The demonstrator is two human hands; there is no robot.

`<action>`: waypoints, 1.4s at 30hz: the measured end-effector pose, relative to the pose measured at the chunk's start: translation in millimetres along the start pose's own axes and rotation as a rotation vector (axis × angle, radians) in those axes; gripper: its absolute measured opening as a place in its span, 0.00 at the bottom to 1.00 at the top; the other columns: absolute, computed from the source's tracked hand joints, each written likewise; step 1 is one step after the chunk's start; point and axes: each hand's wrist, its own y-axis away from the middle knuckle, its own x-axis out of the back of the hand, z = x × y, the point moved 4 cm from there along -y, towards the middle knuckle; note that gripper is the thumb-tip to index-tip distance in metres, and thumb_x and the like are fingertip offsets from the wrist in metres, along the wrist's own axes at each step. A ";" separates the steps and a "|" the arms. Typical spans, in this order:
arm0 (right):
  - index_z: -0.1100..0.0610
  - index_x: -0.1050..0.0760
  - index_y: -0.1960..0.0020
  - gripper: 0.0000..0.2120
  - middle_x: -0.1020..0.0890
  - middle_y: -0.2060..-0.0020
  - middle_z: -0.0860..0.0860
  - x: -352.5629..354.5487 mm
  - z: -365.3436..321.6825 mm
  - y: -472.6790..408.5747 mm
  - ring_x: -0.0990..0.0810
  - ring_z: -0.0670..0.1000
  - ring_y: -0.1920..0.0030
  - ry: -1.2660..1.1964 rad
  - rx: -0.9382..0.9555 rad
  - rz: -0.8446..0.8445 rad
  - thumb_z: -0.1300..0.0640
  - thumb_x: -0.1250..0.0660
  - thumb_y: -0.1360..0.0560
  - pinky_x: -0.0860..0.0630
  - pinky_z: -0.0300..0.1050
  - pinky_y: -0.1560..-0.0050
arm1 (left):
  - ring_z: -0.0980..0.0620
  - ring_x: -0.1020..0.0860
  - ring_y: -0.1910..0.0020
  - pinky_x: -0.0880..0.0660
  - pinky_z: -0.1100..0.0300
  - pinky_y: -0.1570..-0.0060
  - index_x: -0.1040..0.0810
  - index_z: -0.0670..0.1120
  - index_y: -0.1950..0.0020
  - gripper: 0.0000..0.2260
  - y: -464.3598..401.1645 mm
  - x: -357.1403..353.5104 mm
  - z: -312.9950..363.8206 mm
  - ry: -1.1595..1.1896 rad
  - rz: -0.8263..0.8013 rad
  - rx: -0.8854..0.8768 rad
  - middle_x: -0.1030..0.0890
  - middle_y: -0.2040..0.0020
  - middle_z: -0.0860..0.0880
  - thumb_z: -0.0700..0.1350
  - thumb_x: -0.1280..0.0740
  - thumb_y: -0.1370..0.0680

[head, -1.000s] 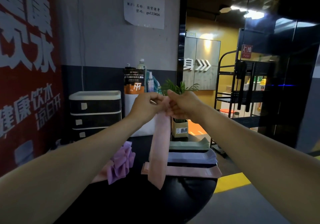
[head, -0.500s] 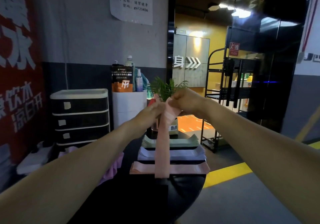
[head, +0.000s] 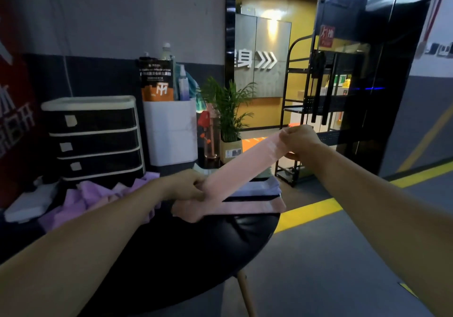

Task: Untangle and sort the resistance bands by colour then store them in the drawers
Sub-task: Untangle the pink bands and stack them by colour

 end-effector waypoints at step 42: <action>0.63 0.19 0.50 0.14 0.18 0.56 0.58 -19.7 181.7 -40.9 0.21 0.55 0.55 0.265 -0.197 0.179 0.52 0.31 0.26 0.25 0.48 0.54 | 0.48 0.29 0.69 0.31 0.64 0.70 0.21 0.40 0.57 0.10 -30.1 -54.2 -123.0 0.648 0.473 0.522 0.23 0.66 0.43 0.47 0.32 0.24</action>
